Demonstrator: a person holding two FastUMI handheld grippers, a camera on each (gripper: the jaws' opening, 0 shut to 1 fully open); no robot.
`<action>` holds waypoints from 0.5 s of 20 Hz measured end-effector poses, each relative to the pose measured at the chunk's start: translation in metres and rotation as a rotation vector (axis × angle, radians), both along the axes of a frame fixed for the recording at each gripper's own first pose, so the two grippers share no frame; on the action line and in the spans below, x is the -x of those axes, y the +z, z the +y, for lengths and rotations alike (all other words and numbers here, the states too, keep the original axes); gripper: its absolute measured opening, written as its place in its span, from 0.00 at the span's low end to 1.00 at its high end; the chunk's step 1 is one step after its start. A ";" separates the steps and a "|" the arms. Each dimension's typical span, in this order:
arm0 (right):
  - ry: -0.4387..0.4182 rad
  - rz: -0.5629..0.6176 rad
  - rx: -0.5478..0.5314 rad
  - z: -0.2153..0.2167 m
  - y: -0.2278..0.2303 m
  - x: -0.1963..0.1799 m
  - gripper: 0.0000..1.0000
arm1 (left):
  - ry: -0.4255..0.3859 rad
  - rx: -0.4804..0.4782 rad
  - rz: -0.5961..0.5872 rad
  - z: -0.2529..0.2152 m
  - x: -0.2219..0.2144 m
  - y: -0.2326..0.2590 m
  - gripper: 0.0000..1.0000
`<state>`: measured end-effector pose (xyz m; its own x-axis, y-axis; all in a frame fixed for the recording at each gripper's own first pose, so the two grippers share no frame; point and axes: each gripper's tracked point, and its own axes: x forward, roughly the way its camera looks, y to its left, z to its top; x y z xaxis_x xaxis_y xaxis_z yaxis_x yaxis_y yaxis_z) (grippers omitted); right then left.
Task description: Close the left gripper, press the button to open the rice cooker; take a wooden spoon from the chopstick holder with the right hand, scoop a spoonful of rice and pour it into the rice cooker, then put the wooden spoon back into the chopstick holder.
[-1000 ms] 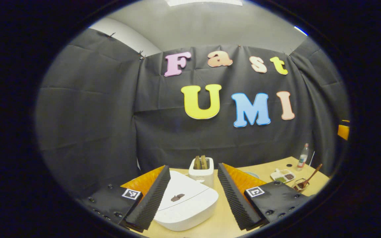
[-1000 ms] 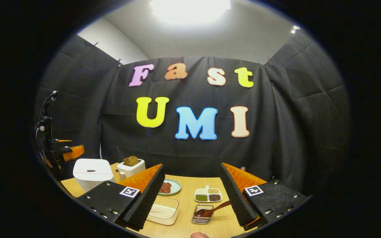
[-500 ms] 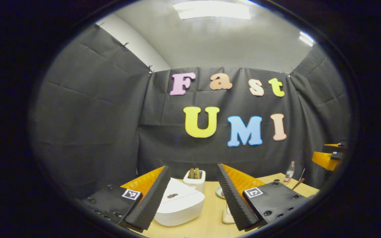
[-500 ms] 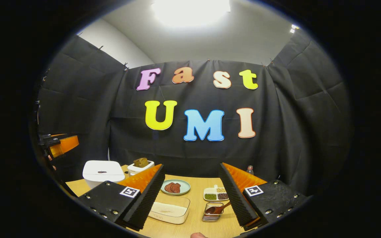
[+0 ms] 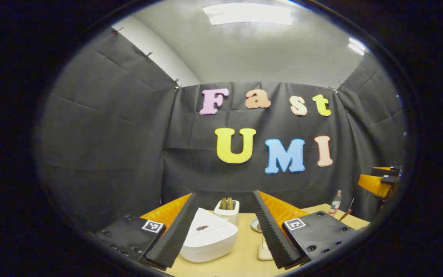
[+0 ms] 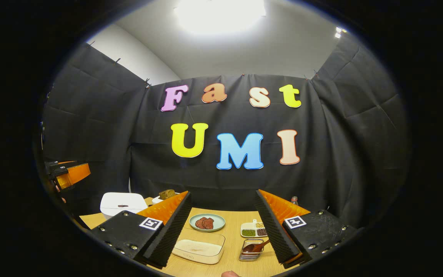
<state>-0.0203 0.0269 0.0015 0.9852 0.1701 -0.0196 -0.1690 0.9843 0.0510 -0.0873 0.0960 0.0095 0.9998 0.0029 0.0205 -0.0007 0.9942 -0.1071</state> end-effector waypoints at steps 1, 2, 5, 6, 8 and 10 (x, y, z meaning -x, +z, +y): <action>-0.001 0.003 0.000 0.000 0.000 0.001 0.99 | 0.001 -0.008 -0.005 0.001 0.002 0.002 0.98; -0.003 0.006 -0.002 0.000 0.000 0.002 0.99 | 0.003 -0.019 -0.010 0.000 0.004 0.004 0.98; -0.004 0.003 -0.002 0.001 0.002 0.004 0.99 | -0.011 -0.035 -0.026 -0.007 0.004 0.010 0.98; -0.005 -0.001 0.001 0.000 0.004 0.005 0.99 | -0.018 -0.034 -0.026 -0.008 0.006 0.010 1.00; -0.005 -0.009 0.006 0.001 0.006 0.007 0.99 | -0.028 -0.038 -0.024 -0.007 0.007 0.011 0.98; -0.001 -0.011 0.011 0.003 0.006 0.008 0.99 | -0.035 -0.039 -0.022 -0.006 0.002 0.012 0.98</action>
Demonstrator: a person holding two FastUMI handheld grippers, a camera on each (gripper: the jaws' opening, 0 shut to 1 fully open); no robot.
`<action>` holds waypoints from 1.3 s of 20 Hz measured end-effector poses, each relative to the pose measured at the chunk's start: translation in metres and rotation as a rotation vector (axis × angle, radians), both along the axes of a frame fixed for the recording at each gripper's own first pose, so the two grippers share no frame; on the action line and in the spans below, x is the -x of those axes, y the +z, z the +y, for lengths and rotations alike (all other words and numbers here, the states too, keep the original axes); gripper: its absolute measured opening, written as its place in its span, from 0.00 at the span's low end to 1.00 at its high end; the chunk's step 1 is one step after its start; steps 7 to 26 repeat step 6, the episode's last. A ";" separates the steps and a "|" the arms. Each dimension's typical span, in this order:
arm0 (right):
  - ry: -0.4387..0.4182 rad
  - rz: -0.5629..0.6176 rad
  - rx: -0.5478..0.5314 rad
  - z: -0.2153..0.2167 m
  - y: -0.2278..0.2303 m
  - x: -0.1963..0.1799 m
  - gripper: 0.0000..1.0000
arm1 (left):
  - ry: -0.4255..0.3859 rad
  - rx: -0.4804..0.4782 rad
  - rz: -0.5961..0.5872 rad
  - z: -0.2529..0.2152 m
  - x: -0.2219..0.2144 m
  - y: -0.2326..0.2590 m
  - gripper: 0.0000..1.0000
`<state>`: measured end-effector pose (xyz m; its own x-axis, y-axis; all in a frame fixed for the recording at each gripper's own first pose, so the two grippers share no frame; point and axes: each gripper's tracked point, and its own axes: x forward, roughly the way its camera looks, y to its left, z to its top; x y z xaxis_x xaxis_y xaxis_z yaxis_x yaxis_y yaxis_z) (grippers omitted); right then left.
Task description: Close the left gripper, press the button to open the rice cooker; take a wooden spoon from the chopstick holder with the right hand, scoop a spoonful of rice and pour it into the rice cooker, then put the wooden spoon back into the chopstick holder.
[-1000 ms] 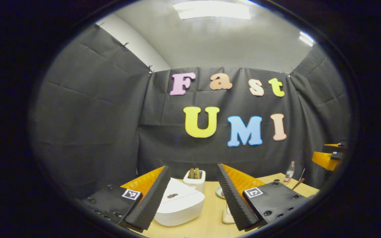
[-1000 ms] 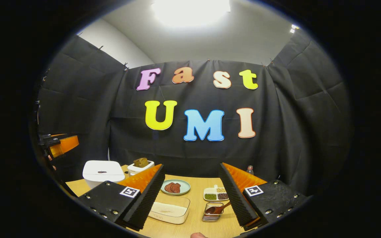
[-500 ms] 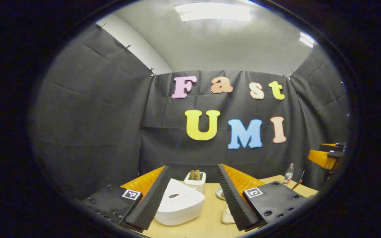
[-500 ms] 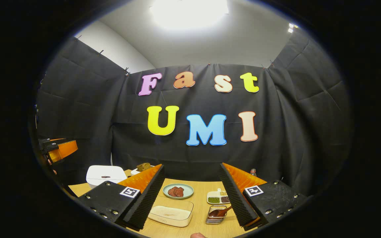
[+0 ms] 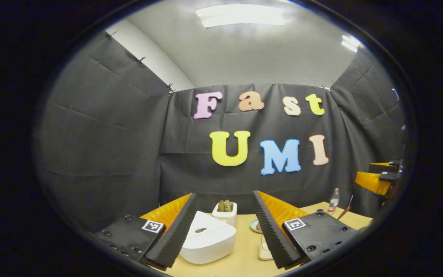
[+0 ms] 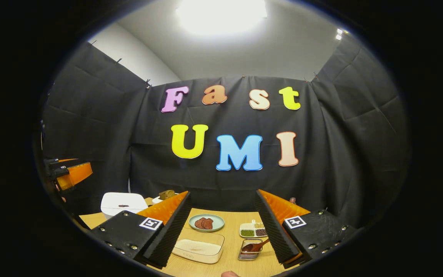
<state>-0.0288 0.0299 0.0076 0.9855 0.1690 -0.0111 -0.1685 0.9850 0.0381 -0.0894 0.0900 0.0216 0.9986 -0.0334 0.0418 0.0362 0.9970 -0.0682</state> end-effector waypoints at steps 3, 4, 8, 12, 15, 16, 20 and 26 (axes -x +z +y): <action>-0.002 -0.002 0.003 0.001 0.002 0.002 0.99 | -0.021 -0.001 0.017 -0.001 -0.001 -0.006 0.94; -0.004 -0.005 0.002 0.002 0.004 0.003 0.99 | -0.023 -0.003 0.026 0.000 -0.001 -0.010 0.98; -0.016 -0.018 0.009 0.002 0.007 0.004 0.99 | -0.019 0.003 0.031 0.007 0.000 -0.009 1.00; -0.016 -0.018 0.009 0.002 0.007 0.004 0.99 | -0.019 0.003 0.031 0.007 0.000 -0.009 1.00; -0.016 -0.018 0.009 0.002 0.007 0.004 0.99 | -0.019 0.003 0.031 0.007 0.000 -0.009 1.00; -0.016 -0.018 0.009 0.002 0.007 0.004 0.99 | -0.019 0.003 0.031 0.007 0.000 -0.009 1.00; -0.016 -0.018 0.009 0.002 0.007 0.004 0.99 | -0.019 0.003 0.031 0.007 0.000 -0.009 1.00; -0.016 -0.018 0.009 0.002 0.007 0.004 0.99 | -0.019 0.003 0.031 0.007 0.000 -0.009 1.00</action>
